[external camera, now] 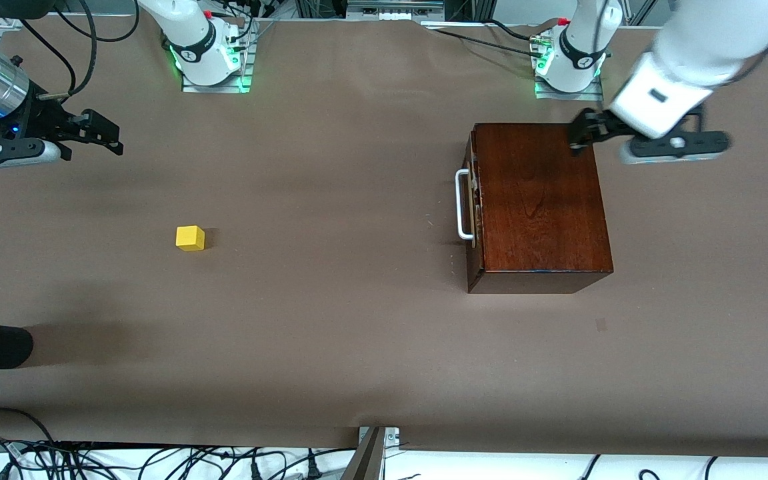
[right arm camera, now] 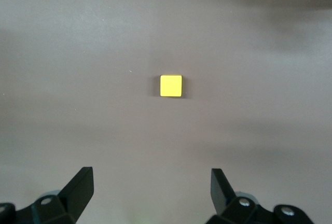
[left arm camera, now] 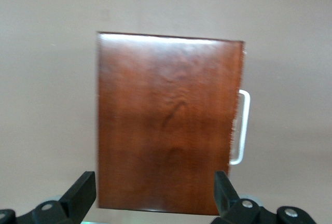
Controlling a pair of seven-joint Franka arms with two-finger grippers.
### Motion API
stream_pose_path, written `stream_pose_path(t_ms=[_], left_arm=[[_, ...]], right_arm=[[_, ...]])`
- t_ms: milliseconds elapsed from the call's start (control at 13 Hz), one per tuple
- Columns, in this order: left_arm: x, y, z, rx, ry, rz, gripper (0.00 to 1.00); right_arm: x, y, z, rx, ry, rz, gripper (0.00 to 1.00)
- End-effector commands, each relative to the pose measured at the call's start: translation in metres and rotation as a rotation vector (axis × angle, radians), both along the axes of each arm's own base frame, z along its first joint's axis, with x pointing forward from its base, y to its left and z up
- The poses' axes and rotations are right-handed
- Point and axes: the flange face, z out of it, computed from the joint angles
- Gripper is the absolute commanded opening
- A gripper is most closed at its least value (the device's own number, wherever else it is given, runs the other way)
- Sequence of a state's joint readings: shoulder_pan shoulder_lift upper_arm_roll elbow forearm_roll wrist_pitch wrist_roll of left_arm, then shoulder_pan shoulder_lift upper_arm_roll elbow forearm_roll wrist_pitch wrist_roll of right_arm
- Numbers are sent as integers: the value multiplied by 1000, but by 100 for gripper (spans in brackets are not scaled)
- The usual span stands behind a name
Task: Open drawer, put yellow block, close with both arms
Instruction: 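Move the left gripper to the drawer's white handle and grasp it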
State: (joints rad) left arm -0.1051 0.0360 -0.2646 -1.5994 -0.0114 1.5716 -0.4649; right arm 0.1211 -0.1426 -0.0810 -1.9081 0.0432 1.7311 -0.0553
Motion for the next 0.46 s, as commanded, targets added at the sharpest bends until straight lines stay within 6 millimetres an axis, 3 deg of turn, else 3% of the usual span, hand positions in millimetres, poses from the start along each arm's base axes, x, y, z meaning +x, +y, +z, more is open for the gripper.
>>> stream_pose_path(t_ms=[0, 231, 385], left_arm=[[8, -56, -29, 0, 0, -1, 100], [-10, -139, -80, 88, -13, 60, 100], [-21, -178, -124, 162, -31, 55, 100]], right_arm=[[-5, 0, 5, 5, -18, 3, 100], [-2, 0, 1, 4, -16, 3, 100], [-4, 2, 3, 3, -16, 8, 100]])
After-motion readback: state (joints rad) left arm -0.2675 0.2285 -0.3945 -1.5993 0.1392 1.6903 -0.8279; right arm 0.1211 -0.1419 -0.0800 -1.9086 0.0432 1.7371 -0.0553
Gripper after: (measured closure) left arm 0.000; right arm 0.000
